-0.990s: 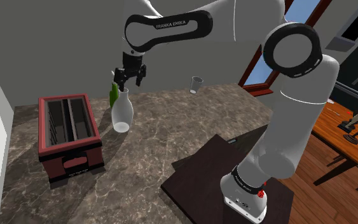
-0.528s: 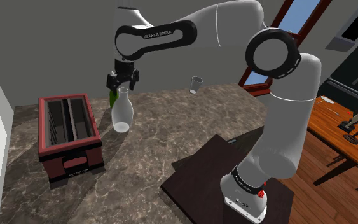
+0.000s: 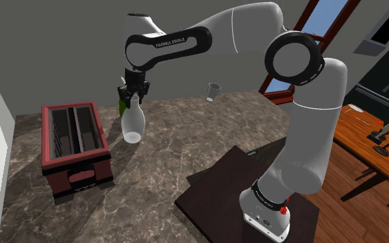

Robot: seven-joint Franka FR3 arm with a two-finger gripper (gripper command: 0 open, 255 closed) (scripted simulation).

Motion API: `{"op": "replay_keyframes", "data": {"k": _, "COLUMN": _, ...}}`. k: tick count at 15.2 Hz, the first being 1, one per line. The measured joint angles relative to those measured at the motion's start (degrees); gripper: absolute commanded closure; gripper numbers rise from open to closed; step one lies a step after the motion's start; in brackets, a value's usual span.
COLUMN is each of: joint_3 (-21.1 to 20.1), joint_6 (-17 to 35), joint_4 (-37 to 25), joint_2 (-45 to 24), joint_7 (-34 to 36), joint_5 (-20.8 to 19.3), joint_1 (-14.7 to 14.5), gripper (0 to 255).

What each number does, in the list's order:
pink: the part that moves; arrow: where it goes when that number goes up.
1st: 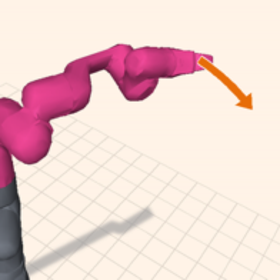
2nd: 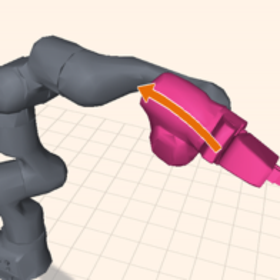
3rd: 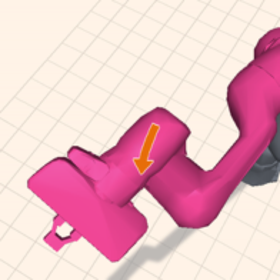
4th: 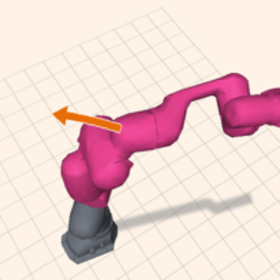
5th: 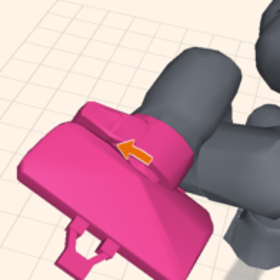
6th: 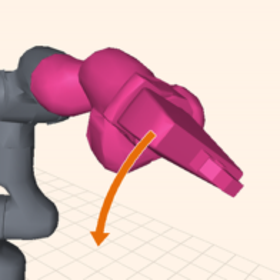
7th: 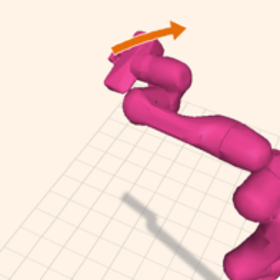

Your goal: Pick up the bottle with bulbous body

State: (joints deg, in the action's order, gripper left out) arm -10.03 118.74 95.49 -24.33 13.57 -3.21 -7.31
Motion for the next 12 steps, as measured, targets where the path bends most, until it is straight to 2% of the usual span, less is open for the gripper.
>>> {"op": "replay_keyframes", "data": {"k": 6, "joint_3": 0.0, "joint_6": 0.0, "joint_4": -0.1, "joint_2": 0.0, "joint_7": -0.1, "joint_5": 0.0, "joint_1": 0.0, "gripper": 255}}
{"op": "replay_keyframes", "data": {"k": 12, "joint_3": -0.1, "joint_6": -3.2, "joint_4": -2.1, "joint_2": 1.0, "joint_7": -0.3, "joint_5": 0.3, "joint_1": 0.2, "gripper": 255}}
